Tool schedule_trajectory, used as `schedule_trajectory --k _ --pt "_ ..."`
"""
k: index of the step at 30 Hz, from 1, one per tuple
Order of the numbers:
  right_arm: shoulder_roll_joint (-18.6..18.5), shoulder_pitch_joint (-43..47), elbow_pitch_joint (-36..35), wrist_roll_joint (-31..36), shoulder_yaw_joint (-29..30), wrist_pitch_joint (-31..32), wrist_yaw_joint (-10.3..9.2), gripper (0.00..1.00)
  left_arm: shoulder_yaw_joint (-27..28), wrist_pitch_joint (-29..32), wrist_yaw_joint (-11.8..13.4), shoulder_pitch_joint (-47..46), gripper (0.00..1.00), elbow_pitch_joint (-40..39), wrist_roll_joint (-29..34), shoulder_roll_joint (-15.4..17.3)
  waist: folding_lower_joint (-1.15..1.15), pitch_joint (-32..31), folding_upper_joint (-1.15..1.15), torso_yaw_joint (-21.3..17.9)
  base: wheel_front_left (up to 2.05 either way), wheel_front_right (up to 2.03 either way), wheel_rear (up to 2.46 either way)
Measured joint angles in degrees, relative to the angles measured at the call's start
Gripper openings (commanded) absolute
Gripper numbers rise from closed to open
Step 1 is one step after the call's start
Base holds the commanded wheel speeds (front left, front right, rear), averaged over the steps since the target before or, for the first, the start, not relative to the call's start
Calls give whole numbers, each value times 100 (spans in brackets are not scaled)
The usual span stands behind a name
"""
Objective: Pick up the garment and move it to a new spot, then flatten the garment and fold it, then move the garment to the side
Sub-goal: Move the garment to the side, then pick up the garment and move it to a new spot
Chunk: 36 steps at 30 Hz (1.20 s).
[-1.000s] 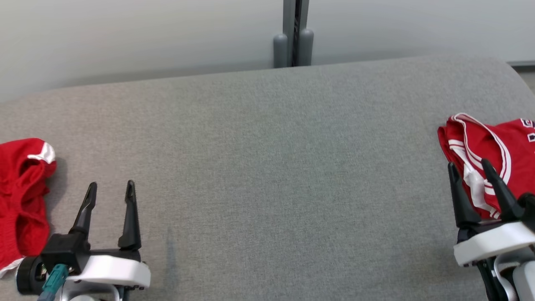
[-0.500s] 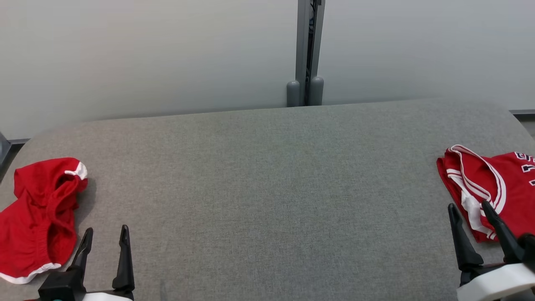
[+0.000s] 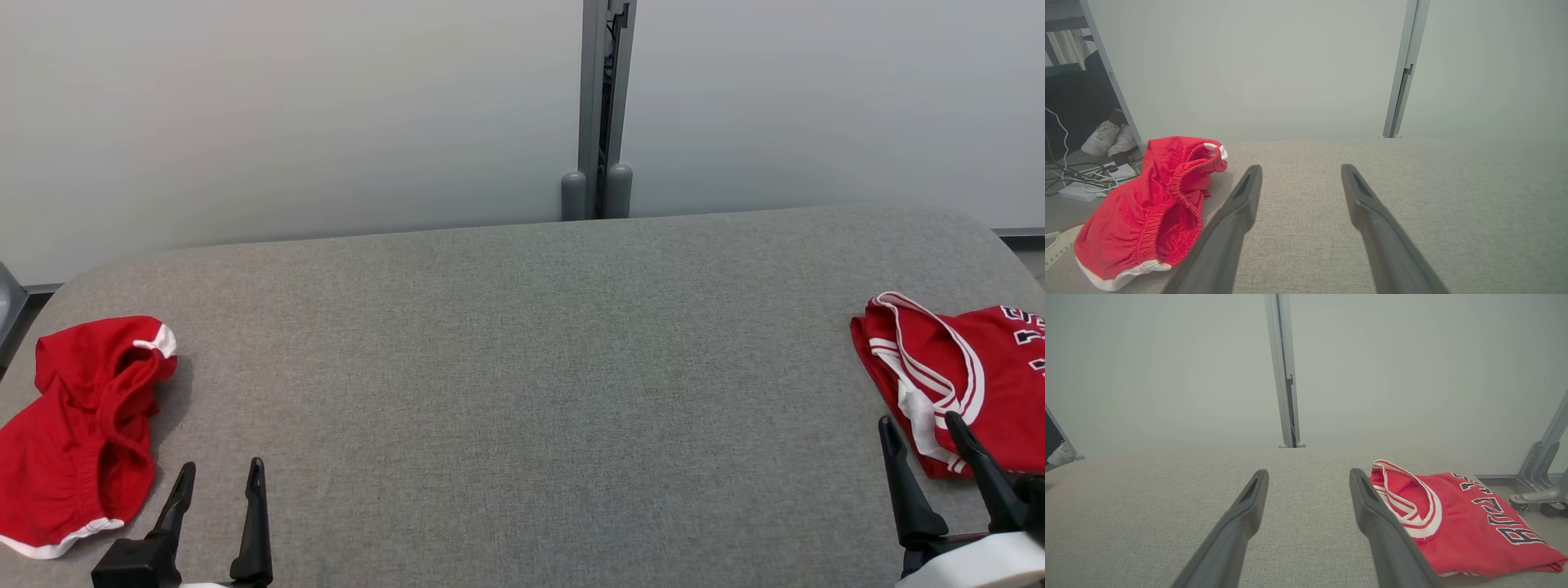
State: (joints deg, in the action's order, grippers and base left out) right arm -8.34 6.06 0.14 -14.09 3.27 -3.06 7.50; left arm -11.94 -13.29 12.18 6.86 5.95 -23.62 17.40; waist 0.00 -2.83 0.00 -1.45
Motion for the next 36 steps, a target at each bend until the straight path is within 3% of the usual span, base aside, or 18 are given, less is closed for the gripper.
schedule_trajectory --k 14,20,27,36 --pt "71 46 -75 32 62 52 0 100 -63 41 0 -52 100 181 -10 18 0 4 0 25 0 0 0" --pt "101 141 -110 33 140 51 0 100 -70 38 -54 -258 100 224 -68 16 0 31 0 222 0 0 0" --pt "170 176 -308 32 148 78 0 100 -136 -20 -189 -587 100 342 -74 -10 0 56 0 766 0 0 0" --pt "259 239 -489 97 5 183 0 100 -99 -111 -278 -904 100 591 -52 -24 0 57 0 1826 0 0 0"
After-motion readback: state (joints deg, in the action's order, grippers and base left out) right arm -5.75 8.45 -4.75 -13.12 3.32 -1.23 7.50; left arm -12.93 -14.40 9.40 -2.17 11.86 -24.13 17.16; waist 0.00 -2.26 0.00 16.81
